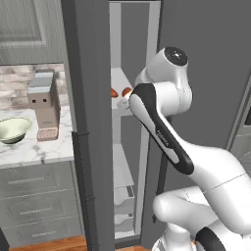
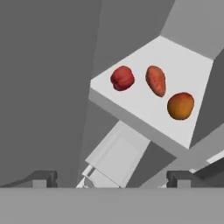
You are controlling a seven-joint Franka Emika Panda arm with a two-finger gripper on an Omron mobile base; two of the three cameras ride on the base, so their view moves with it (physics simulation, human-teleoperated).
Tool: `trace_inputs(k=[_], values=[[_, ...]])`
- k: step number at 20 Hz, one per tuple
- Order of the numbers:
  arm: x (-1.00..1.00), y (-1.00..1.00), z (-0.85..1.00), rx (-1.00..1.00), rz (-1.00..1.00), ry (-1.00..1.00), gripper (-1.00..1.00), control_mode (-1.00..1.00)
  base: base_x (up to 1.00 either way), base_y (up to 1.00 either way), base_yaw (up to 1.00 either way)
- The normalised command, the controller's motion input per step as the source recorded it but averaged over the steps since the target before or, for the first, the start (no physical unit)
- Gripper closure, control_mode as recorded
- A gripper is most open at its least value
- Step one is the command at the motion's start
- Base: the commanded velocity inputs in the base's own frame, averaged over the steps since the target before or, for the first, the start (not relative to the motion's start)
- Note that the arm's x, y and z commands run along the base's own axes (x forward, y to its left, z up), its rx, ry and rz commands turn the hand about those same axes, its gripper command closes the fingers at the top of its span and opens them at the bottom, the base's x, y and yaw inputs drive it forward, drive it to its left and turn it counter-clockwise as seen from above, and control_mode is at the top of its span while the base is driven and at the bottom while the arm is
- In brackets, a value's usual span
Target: Take the sweet potato, bell pepper, and mango from the freezer and place them in the bowl on the counter.
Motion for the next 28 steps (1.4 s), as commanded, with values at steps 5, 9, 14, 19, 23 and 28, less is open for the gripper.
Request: trace_inputs(k=[5,9,14,19,23,28], values=[[0.02,0.06,0.11,-0.13,0.17,-0.01,-1.00,-1.00,0.00,0.00,0.00],[0.10,0.00,0.06,-0.17,0.24,0.00,-1.00,-1.00,0.00,0.00,0.00],[0.02,0.00,0.02,-0.23,0.22,0.00,-1.00,-1.00,0.00,0.00,0.00],[0.05,0.00,0.00,-0.25,0.12,0.00,-1.00,-1.00,0.00,0.00,0.00],[0.28,0.00,0.04,-0.12,0.02,0.05,-1.00,-1.00,0.00,0.00,0.00],[0.41,0.12,0.05,-0.04,0.00,0.07,-1.00,-1.00,0.00,0.00,0.00]])
